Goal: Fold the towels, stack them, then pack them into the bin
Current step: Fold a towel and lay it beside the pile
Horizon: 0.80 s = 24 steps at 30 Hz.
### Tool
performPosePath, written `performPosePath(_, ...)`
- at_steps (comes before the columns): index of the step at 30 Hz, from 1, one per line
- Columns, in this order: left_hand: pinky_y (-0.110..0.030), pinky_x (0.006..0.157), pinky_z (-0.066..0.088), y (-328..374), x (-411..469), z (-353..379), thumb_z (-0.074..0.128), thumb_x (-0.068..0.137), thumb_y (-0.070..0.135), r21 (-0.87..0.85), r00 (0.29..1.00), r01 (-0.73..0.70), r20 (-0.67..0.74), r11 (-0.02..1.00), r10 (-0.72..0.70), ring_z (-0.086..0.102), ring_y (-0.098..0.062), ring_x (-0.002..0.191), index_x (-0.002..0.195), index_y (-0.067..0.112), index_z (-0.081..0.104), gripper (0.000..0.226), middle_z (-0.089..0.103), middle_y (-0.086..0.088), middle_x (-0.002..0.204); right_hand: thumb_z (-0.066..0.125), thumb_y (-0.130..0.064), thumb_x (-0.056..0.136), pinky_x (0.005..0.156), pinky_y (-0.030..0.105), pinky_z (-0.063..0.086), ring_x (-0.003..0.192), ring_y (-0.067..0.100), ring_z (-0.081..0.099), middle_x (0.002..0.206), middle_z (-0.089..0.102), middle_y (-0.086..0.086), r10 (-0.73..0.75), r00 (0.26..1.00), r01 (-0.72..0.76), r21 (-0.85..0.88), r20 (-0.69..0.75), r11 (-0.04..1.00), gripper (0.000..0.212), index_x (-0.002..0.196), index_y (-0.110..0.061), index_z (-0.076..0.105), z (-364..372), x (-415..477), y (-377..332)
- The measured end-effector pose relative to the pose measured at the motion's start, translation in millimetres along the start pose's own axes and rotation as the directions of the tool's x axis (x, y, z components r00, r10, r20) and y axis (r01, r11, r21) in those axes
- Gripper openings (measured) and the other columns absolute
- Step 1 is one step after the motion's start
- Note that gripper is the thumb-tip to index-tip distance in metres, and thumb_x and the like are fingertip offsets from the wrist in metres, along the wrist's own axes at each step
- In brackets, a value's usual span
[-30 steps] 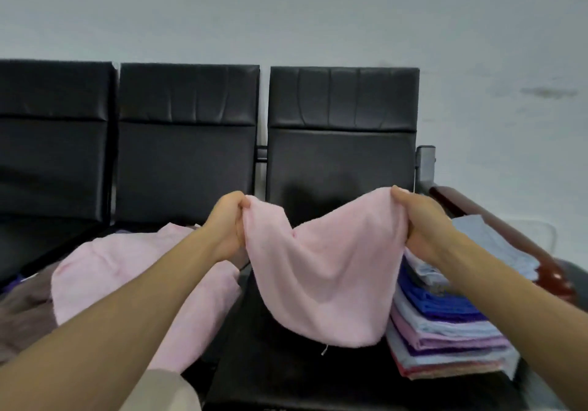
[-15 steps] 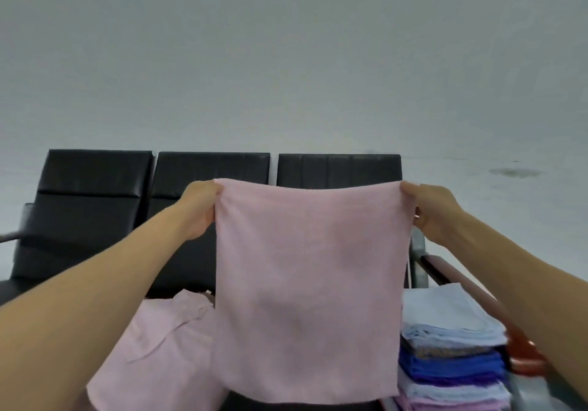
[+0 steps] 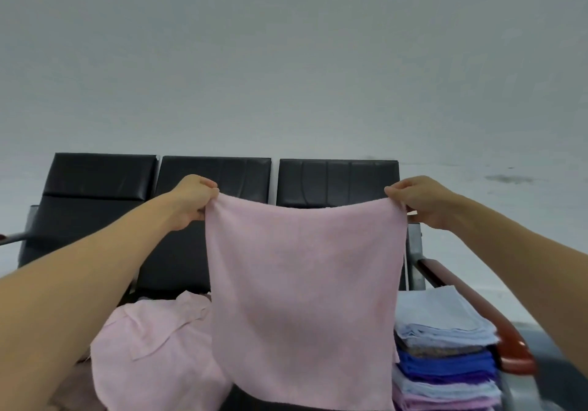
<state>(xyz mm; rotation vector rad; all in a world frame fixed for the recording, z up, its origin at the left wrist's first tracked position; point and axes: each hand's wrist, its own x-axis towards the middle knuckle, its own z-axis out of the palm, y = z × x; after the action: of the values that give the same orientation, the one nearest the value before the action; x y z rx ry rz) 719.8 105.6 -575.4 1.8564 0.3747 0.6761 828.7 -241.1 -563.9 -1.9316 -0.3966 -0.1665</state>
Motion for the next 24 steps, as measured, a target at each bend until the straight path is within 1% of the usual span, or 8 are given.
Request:
performPosePath(3, -0.039, 0.086, 0.049, -2, -3, -6, 0.046, 0.099, 0.006, 0.125, 0.999, -0.016, 0.053, 0.992, 0.010, 0.054, -0.027, 0.108, 0.108, 0.009, 0.059, 0.017, 0.054, -0.010, 0.120, 0.069, -0.025, 0.087, 0.062, 0.023, 0.049, 0.077, 0.014, 0.062, 0.085, 0.067, 0.001, -0.002, 0.962, 0.029, -0.096, 0.274, 0.995, 0.018, 0.094, -0.009, 0.071, -6, -7, -2)
performPosePath(5, -0.037, 0.083, 0.050, -2, -3, -10, 0.047, 0.098, 0.006, 0.133, 0.992, 0.001, 0.128, 0.991, -0.018, 0.058, -0.026, 0.105, 0.102, 0.010, 0.065, 0.018, 0.059, -0.010, 0.116, 0.078, -0.020, 0.078, 0.072, 0.024, 0.050, 0.085, 0.016, 0.064, 0.091, 0.070, 0.001, -0.002, 0.924, 0.098, -0.231, 0.383, 0.968, 0.020, 0.096, -0.012, 0.072, -6, -9, 0)
performPosePath(7, -0.035, 0.080, 0.052, -1, -5, -12, 0.054, 0.096, 0.008, 0.067, 0.978, 0.038, 0.203, 0.997, -0.051, 0.063, -0.026, 0.101, 0.104, 0.007, 0.068, 0.017, 0.065, -0.012, 0.114, 0.085, -0.017, 0.068, 0.079, 0.027, 0.049, 0.089, 0.018, 0.061, 0.092, 0.067, 0.001, -0.042, 0.937, 0.195, -0.418, 0.348, 0.888, 0.024, 0.088, -0.016, 0.072, -1, -4, 5)
performPosePath(11, -0.030, 0.081, 0.053, 1, -9, -15, 0.071, 0.083, 0.014, 0.014, 0.927, 0.046, 0.372, 0.999, -0.048, 0.068, -0.022, 0.101, 0.108, 0.003, 0.070, 0.027, 0.072, -0.010, 0.108, 0.082, -0.022, 0.072, 0.064, 0.025, 0.039, 0.080, 0.017, 0.052, 0.078, 0.061, 0.001, -0.284, 0.938, 0.339, -0.711, 0.201, 0.617, 0.016, 0.069, -0.018, 0.067, 10, 10, 14)
performPosePath(13, -0.027, 0.080, 0.053, 0, -8, -15, 0.073, 0.081, 0.011, 0.152, 0.927, -0.058, 0.376, 0.987, -0.004, 0.068, -0.019, 0.100, 0.105, 0.005, 0.072, 0.024, 0.074, -0.006, 0.103, 0.080, -0.022, 0.074, 0.068, 0.027, 0.042, 0.081, 0.020, 0.053, 0.085, 0.061, 0.005, -0.367, 0.918, 0.353, -0.732, 0.151, 0.583, 0.011, 0.071, -0.018, 0.071, 12, 15, 16)
performPosePath(15, -0.028, 0.081, 0.053, -3, -6, -12, 0.073, 0.083, 0.013, 0.343, 0.954, -0.186, 0.288, 0.921, 0.085, 0.067, -0.019, 0.097, 0.097, 0.008, 0.075, 0.015, 0.073, -0.004, 0.099, 0.075, -0.025, 0.080, 0.075, 0.029, 0.041, 0.084, 0.021, 0.055, 0.090, 0.061, 0.001, -0.423, 0.902, 0.323, -0.789, 0.089, 0.522, 0.006, 0.080, -0.019, 0.073, 13, 13, 13)
performPosePath(19, -0.029, 0.085, 0.044, -4, -2, -3, 0.070, 0.087, 0.022, 0.548, 0.953, -0.304, 0.165, 0.780, 0.256, 0.058, -0.018, 0.098, 0.100, 0.010, 0.074, 0.018, 0.068, -0.001, 0.102, 0.064, -0.032, 0.089, 0.089, 0.035, 0.032, 0.091, 0.019, 0.057, 0.088, 0.062, -0.007, -0.489, 0.864, 0.291, -0.910, 0.118, 0.294, 0.010, 0.088, -0.025, 0.071, 14, 8, 6)
performPosePath(24, -0.027, 0.082, 0.044, -3, -1, 2, 0.070, 0.086, 0.021, 0.659, 0.913, -0.385, 0.170, 0.646, 0.371, 0.063, -0.021, 0.098, 0.102, 0.008, 0.074, 0.021, 0.070, -0.006, 0.104, 0.064, -0.026, 0.089, 0.068, 0.029, 0.041, 0.080, 0.024, 0.060, 0.086, 0.063, 0.001, -0.449, 0.885, 0.292, -0.898, 0.123, 0.329, 0.013, 0.092, -0.017, 0.072, 11, 6, 4)
